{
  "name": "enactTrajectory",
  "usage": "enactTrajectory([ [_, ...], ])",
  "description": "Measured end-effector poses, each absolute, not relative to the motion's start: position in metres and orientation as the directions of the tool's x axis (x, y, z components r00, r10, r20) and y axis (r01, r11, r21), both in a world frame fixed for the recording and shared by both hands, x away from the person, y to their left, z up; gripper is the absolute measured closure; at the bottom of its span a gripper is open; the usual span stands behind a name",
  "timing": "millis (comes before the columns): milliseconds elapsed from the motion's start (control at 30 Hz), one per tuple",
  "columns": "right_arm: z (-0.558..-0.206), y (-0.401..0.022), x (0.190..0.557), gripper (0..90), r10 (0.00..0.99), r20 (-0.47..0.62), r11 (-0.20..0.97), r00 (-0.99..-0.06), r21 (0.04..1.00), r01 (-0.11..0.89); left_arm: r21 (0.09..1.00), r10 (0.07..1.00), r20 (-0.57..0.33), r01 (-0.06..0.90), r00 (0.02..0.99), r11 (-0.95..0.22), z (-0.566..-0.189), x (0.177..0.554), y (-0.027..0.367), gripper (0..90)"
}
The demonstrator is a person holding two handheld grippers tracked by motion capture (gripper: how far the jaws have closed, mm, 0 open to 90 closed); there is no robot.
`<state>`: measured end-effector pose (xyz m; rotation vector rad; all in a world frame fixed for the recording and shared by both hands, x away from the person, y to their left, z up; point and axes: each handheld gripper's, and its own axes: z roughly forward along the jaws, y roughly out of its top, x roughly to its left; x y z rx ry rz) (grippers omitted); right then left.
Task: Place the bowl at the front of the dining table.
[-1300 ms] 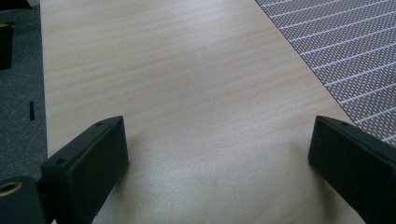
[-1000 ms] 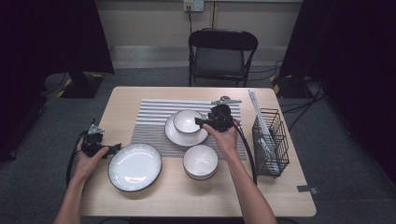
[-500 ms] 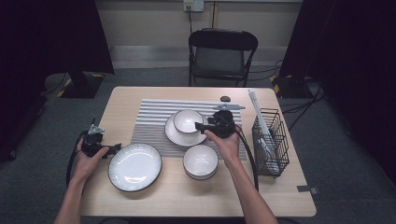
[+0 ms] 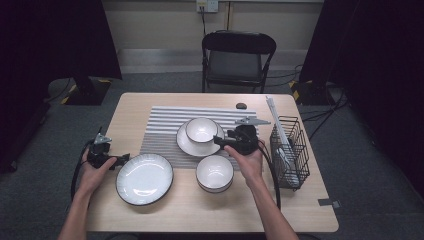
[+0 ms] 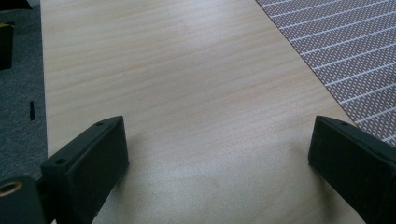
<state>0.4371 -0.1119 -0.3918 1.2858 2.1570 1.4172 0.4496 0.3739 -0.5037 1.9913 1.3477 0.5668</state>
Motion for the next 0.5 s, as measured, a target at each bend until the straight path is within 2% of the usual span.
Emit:
enactTrajectory([
  [267, -0.390, -0.123, 0.430, 34.5, 0.804, 0.231, 0.124, -0.547, 0.835, 0.535, 0.724, 0.927, -0.009, 0.641, 0.376, -0.252, -0.504, 0.450, 0.374, 4.3],
  [500, -0.389, -0.130, 0.426, 37.9, 0.802, 0.232, 0.127, -0.551, 0.835, 0.536, 0.724, 0.926, -0.009, 0.642, 0.377, -0.254, -0.504, 0.450, 0.374, 4.2],
])
